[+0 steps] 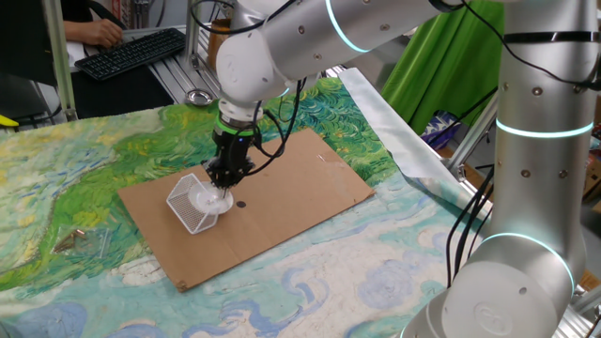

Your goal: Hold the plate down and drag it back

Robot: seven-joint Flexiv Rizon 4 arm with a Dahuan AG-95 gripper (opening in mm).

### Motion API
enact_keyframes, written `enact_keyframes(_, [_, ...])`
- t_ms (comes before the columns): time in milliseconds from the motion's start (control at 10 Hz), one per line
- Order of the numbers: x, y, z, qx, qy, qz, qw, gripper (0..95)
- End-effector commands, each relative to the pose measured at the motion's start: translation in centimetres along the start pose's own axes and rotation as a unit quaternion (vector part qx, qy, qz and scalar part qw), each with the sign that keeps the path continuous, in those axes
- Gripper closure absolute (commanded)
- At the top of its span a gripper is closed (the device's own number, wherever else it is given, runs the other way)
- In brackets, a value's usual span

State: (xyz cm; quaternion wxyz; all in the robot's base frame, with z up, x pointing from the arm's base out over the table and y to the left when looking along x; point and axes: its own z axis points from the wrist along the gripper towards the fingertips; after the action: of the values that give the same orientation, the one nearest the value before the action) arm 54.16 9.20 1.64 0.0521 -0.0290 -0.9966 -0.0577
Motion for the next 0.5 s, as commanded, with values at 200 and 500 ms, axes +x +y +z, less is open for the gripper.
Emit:
enact_keyframes(200, [-0.43,-0.69,-0.25,0.005,0.0,-0.008,1.0,95.0])
enact_keyframes(500, [-0.57,-0.85,-0.4,0.003,0.001,-0.004,1.0,95.0])
